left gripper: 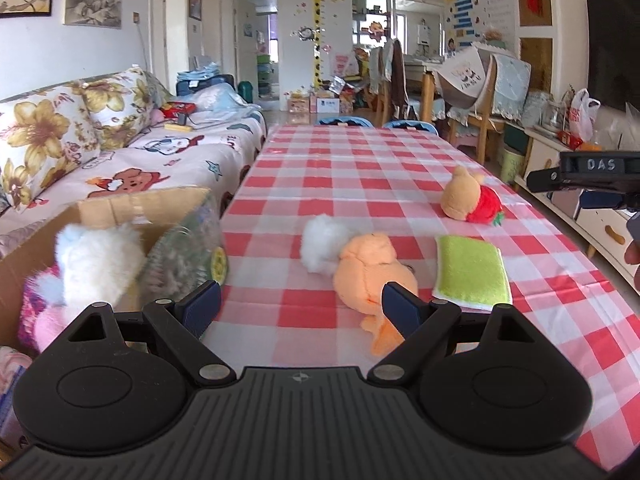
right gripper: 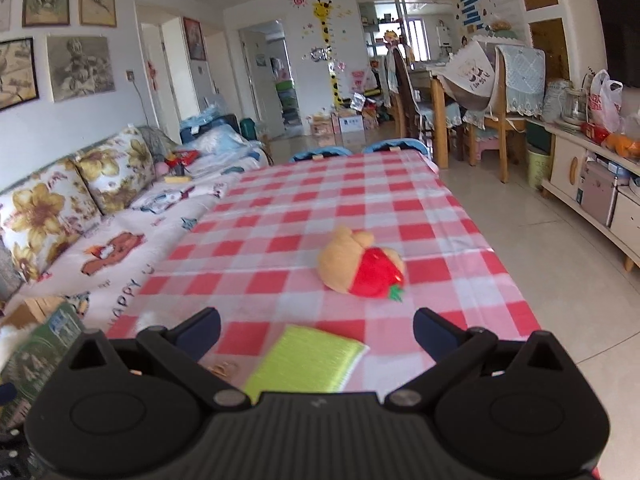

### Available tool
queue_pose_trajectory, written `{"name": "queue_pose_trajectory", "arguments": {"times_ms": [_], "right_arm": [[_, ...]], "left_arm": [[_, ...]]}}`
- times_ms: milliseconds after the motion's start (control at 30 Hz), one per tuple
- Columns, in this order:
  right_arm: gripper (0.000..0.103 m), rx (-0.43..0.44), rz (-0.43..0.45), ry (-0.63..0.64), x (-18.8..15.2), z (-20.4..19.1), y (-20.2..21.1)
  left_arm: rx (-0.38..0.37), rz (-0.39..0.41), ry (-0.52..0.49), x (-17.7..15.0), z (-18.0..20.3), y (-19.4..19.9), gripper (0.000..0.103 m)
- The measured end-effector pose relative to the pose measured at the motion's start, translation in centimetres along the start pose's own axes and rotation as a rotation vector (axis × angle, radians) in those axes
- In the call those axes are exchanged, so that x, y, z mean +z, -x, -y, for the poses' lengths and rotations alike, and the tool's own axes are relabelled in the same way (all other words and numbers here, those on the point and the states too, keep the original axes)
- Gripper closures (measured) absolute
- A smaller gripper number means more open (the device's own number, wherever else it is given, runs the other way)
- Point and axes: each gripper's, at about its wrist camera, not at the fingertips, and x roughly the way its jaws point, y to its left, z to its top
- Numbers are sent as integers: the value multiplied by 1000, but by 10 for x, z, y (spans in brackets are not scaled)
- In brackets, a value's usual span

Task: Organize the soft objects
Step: 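Move both open tools back over the toys on the table, then grasp the green sponge pad with the right tool while the left tool grasps the orange knitted plush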

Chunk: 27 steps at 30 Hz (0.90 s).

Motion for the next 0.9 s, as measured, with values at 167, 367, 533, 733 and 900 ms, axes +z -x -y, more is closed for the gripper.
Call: {"name": "queue_pose_trajectory", "arguments": {"times_ms": [167, 367, 533, 733, 900], "right_arm": [[1, -37, -6, 33, -6, 8, -10], [1, -66, 5, 21, -6, 29, -24], [1, -74, -19, 20, -10, 39, -40], [1, -17, -67, -9, -20, 34, -48], [1, 18, -116, 5, -30, 13, -60]], "left_arm": [[-16, -14, -22, -1, 5, -5, 0], [-24, -36, -41, -3, 10, -15, 0], [-25, -44, -53, -3, 14, -24, 0], [-22, -70, -35, -3, 19, -26, 0], [-10, -68, -25, -4, 17, -23, 0]]}}
